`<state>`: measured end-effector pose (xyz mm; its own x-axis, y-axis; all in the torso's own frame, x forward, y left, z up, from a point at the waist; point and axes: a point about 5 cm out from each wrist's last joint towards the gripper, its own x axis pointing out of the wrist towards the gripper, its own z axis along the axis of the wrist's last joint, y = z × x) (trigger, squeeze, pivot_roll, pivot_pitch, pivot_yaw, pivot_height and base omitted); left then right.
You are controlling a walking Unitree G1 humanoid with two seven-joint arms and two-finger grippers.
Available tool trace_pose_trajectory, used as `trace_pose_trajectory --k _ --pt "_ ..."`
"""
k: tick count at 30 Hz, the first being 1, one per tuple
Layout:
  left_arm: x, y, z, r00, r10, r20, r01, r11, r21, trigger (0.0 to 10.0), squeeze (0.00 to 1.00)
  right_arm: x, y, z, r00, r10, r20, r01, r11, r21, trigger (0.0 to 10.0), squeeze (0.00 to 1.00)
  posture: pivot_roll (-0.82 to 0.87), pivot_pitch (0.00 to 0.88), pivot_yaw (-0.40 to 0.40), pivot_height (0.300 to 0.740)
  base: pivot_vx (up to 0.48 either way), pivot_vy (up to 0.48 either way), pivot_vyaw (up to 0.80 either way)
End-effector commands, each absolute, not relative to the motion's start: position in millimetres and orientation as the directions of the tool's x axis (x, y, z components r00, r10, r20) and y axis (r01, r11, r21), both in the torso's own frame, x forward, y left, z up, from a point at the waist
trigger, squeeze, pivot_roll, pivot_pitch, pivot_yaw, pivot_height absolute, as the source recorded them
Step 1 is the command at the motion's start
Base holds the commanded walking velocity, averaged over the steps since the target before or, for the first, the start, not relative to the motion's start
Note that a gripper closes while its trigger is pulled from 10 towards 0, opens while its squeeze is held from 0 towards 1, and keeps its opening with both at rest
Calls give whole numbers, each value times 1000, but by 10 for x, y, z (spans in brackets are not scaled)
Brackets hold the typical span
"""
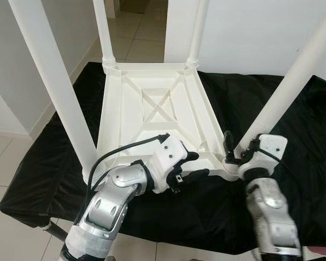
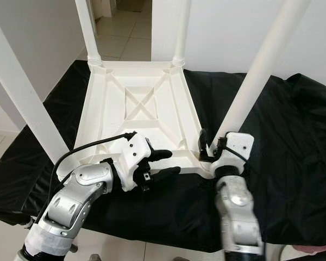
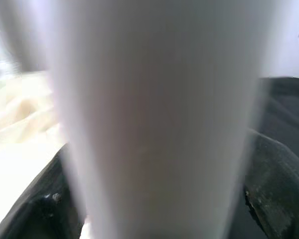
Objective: Building children table
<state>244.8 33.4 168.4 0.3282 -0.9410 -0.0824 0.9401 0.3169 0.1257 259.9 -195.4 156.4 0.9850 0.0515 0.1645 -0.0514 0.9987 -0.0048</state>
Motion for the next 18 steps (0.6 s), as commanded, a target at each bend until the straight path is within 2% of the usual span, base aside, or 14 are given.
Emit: trace_pose_trajectory --k 1,2,5,12,16,18 --pt "2473 319 1694 390 -918 -75 916 378 136 10000 0 2613 -1984 1535 981 112 159 -113 994 0 10000 0 -76 0 -19 740 0 0 0" --pt "2465 313 1694 384 -920 -76 918 372 137 10000 0 2619 -2001 1540 965 211 153 -212 977 -15 10000 0 -76 0 -17 740 0 0 0" --pt "2459 295 1701 375 -924 -76 921 363 140 10000 0 2621 -2031 1554 912 388 133 -385 922 -49 10000 0 -81 0 -9 740 0 0 0" --pt "2444 252 1709 360 -930 -72 927 348 140 10000 0 2708 -2175 1523 824 564 54 -562 826 -52 10000 0 -82 0 -8 740 0 0 0" --pt "2433 250 1704 356 -932 -73 929 344 134 10000 0 2748 -2204 1515 812 582 43 -579 813 -59 10000 0 -79 0 -4 740 0 0 0" --pt "2423 256 1699 353 -932 -78 931 342 125 10000 0 2845 -2273 1490 785 619 5 -615 781 -110 10000 0 -72 0 2 740 0 0 0"
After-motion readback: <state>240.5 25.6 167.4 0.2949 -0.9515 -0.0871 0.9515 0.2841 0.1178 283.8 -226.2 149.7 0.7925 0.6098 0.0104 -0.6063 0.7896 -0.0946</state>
